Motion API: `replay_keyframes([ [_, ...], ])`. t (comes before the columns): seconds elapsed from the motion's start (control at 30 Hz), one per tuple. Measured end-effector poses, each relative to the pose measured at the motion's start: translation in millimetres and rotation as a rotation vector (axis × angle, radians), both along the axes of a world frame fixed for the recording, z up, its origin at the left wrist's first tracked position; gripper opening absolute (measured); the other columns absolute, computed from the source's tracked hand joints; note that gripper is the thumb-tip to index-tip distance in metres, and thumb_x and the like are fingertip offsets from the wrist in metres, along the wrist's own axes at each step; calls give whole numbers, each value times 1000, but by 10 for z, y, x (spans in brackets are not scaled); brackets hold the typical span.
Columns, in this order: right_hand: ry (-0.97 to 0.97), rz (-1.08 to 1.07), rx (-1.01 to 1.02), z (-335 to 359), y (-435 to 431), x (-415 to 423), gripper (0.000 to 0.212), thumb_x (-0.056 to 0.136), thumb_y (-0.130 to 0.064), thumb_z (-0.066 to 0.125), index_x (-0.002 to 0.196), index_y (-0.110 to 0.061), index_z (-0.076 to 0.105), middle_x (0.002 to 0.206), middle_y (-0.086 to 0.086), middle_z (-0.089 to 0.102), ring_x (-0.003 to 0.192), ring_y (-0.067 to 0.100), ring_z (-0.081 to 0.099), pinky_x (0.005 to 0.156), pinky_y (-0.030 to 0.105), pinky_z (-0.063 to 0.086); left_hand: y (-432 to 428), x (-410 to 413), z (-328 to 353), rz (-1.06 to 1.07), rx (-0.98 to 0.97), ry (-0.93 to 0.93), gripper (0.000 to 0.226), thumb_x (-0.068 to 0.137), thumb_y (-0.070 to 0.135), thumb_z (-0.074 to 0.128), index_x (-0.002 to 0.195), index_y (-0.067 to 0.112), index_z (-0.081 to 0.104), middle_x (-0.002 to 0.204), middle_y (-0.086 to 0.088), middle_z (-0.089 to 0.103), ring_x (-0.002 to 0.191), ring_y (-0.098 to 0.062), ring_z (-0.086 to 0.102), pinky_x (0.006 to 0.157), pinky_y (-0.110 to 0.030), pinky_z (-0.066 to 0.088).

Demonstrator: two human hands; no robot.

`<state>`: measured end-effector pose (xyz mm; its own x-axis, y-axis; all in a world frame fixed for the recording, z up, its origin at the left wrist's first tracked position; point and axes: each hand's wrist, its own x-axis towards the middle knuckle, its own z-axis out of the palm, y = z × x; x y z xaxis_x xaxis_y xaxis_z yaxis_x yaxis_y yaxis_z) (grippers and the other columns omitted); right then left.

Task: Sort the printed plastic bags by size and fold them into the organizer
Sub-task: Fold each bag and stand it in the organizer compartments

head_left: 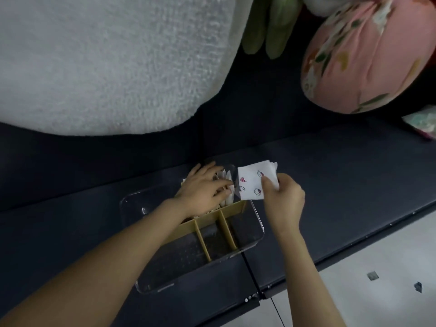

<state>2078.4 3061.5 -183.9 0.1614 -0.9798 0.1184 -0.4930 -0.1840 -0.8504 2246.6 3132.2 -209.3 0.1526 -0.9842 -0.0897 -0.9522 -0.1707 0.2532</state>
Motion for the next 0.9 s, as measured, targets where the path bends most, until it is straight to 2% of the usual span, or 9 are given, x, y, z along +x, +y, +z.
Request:
replay_keyframes([
  [0.1,140,96,-82,-90,-27,149,42,89,-12,55,55,-20,31,50,-4,37,44,10,30,43,23,23,165,-13,-73,53,-94,57,74,83,64,6,137,35,47,155,1,25,145,-20,10,115,-32,-2],
  [0.2,309,241,-111,-205,-48,321,40,88,-14,55,56,-21,33,52,-4,41,46,10,35,44,25,23,218,-39,-136,82,-157,78,81,78,62,-1,136,34,49,153,-1,29,144,-23,13,115,-32,-3],
  [0.33,385,383,-45,-251,-51,450,38,92,-29,57,58,-22,44,53,-8,43,47,8,38,44,24,24,224,-72,-170,101,-236,78,75,84,58,7,131,27,56,147,-7,39,142,-28,22,115,-35,1],
  [0.47,313,257,-58,-261,-38,440,37,95,-29,54,61,-20,40,56,-7,44,48,7,37,45,22,24,264,-76,-206,106,-281,91,68,89,54,12,129,26,58,144,-7,42,141,-29,25,114,-34,0],
  [0.57,453,235,-71,-322,-39,526,43,94,-31,55,54,-20,41,54,-4,44,48,10,39,43,25,21,270,-83,-185,114,-261,87,63,91,53,14,133,28,54,148,-5,37,143,-26,19,114,-31,-5],
  [0.67,558,246,-64,-322,-36,622,39,94,-38,53,63,-15,58,63,0,55,57,16,50,43,23,23,292,-93,-190,109,-240,82,61,92,51,15,135,28,52,150,-6,35,143,-26,17,116,-35,-2],
  [0.77,491,278,-36,-306,-9,575,46,97,-38,47,57,-17,47,56,-3,46,55,16,46,45,24,23,357,-97,-177,83,-232,60,69,89,54,8,139,28,46,152,-6,31,143,-29,16,116,-37,-1],
  [0.83,456,350,-23,-304,43,517,44,99,-31,44,57,-22,42,57,-3,44,61,19,47,47,25,25,423,-100,-134,81,-206,35,54,97,50,18,143,30,39,155,-6,23,145,-28,10,116,-36,-3],
  [0.9,433,376,-24,-292,116,470,37,100,-27,43,65,-18,53,64,0,52,68,22,51,49,26,28,507,-113,-109,85,-195,13,45,102,40,29,145,32,33,158,-5,15,146,-25,4,116,-34,-6],
])
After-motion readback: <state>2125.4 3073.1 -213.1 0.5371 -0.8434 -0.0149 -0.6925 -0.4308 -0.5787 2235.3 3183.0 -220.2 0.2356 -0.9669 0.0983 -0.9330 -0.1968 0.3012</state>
